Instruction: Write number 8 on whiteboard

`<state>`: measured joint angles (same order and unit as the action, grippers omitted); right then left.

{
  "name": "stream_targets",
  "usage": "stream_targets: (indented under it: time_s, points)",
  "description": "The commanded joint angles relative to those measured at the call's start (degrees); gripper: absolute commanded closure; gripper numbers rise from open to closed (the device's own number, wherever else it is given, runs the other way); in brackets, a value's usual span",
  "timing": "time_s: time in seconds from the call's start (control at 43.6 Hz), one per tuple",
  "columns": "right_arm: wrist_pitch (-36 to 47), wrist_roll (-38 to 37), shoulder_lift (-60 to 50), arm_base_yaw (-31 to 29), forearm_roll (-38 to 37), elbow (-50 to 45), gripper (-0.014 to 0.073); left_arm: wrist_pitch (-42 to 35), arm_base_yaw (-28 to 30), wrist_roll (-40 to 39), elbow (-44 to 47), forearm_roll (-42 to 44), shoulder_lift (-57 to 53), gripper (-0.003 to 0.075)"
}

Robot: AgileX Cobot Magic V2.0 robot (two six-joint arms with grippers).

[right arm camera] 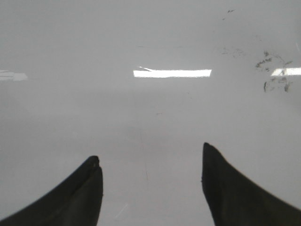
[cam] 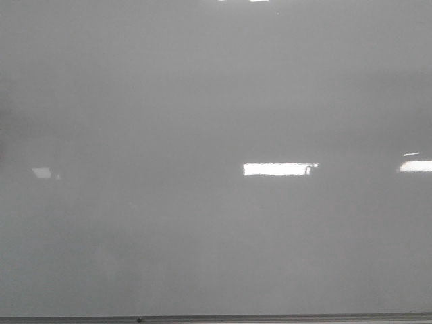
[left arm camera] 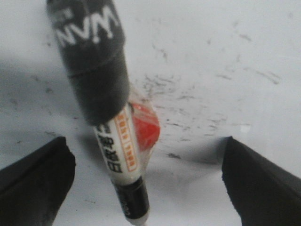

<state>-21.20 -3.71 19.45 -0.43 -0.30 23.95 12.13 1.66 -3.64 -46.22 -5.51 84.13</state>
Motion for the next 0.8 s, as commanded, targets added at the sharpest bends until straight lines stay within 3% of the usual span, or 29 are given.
stream_targets:
  time_s: [0.0,0.115,0.298,0.436,0.596,0.78]
  points:
    - [4.94,0.03,0.85,0.02,-0.54,2.05,0.0111,-4.29,0.06,-0.60,-1.81,-0.70,-0.60,0.0108]
    - [4.94,0.03,0.85,0.02,-0.54,2.05,0.0111,-4.09,-0.08,-0.60,-1.81,-0.70,-0.60,0.0202]
    - [4.94,0.03,0.85,0.02,-0.54,2.05,0.0111,-3.04,-0.08,-0.60,-1.81,-0.70,-0.60,0.0478]
    - [4.82,0.03,0.85,0.02,-0.54,2.05,0.0111,-2.80,-0.08,-0.60,-1.81,-0.70,-1.14,0.0633]
    - [4.78,0.03,0.85,0.02,-0.54,2.05,0.0111,-0.85,-0.08,-0.60,-1.81,-0.70,-4.71,0.0735]
    - [5.25,0.03,0.85,0.02,-0.54,2.05,0.0111,5.00,-0.08,-0.08,-2.15,-0.70,-11.57,0.0741]
